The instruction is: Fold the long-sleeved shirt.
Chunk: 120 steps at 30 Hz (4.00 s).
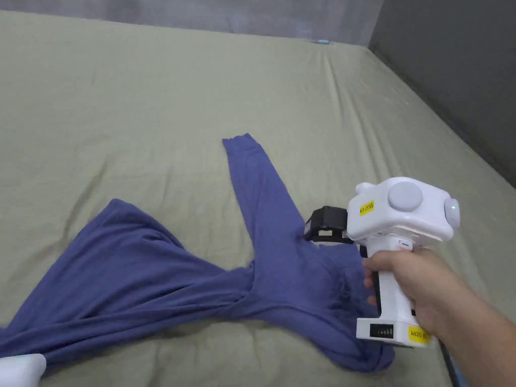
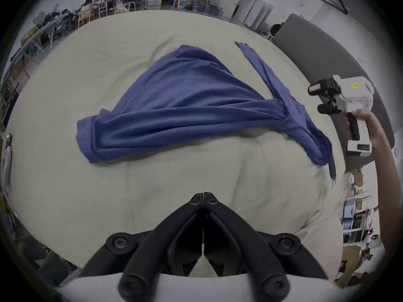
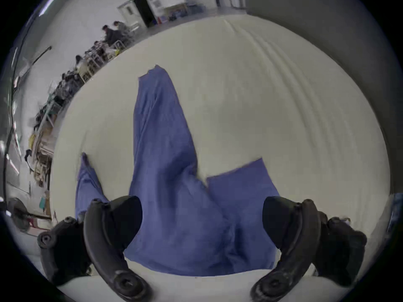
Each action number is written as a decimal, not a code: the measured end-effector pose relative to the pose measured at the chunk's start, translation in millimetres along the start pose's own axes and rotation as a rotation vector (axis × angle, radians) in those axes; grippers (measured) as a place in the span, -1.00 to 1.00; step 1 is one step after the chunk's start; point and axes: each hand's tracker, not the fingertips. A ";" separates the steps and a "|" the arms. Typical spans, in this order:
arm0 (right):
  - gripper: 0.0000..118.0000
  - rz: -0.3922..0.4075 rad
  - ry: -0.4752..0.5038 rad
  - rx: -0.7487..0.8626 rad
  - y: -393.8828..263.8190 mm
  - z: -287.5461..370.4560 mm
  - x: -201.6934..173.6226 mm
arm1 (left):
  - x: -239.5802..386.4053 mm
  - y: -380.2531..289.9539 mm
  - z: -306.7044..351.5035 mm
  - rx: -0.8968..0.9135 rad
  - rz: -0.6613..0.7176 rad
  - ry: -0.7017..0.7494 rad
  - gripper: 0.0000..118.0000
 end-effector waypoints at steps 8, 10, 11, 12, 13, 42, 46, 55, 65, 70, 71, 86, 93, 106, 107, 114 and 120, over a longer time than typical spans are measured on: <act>0.87 0.069 0.055 -0.069 54.6 -61.1 -63.8 | 0.4 6.6 1.7 0.028 -0.008 -0.002 -1.00; 0.87 0.138 0.011 -0.077 70.0 -78.1 -85.5 | -0.9 5.4 -1.4 0.020 -0.007 0.004 -1.00; 0.87 0.157 -0.004 -0.066 75.5 -85.6 -92.3 | 0.0 6.6 -3.2 0.016 -0.006 0.003 -1.00; 0.83 0.171 -0.024 -0.060 79.9 -93.9 -98.0 | -0.4 6.7 -3.5 0.012 -0.005 0.002 -1.00; 0.71 0.187 -0.046 -0.066 83.1 -103.2 -102.6 | -0.8 6.6 -3.9 0.009 -0.007 0.001 -1.00; -1.00 0.709 0.069 -0.154 -224.3 99.0 -80.1 | 3.1 6.1 -2.5 0.005 -0.001 0.003 -1.00; -1.00 0.584 0.096 -0.410 -235.1 34.4 -71.2 | 4.1 5.6 -2.4 -0.001 -0.003 0.000 -1.00; -0.93 0.617 0.107 -0.467 -225.0 15.8 -72.8 | 5.3 7.2 -5.5 -0.019 -0.005 -0.003 -1.00; 0.76 0.506 0.209 0.004 -217.0 154.3 -57.5 | -10.2 13.0 52.9 0.159 0.108 -0.041 0.94; -1.00 0.454 0.252 0.038 -242.7 152.7 -61.3 | -16.9 6.4 44.4 0.097 0.112 0.021 -1.00; -1.00 0.446 0.228 0.034 -250.1 143.7 -63.4 | -17.6 3.4 39.4 0.086 0.109 0.029 -1.00; -1.00 0.386 0.237 -0.033 -250.0 125.9 -57.1 | -108.4 83.9 -53.2 0.032 0.230 0.001 0.18; -1.00 0.334 0.128 0.016 -158.6 102.6 -33.7 | -65.1 77.9 -42.3 -0.055 -0.052 0.163 -1.00; 0.97 0.225 0.031 -0.170 31.9 -44.4 -70.9 | -46.0 102.1 54.5 0.145 -0.005 0.163 -1.00; 0.93 0.217 -0.004 -0.189 27.7 -56.4 -75.0 | -43.5 101.6 52.4 0.147 -0.007 0.159 -1.00; -0.97 0.321 -0.010 -0.126 16.4 -27.6 -81.1 | -51.9 107.6 51.7 0.143 0.052 0.142 -1.00; -0.97 0.577 -0.031 0.163 23.5 147.6 -84.6 | -49.7 143.2 95.7 0.237 0.066 0.067 -1.00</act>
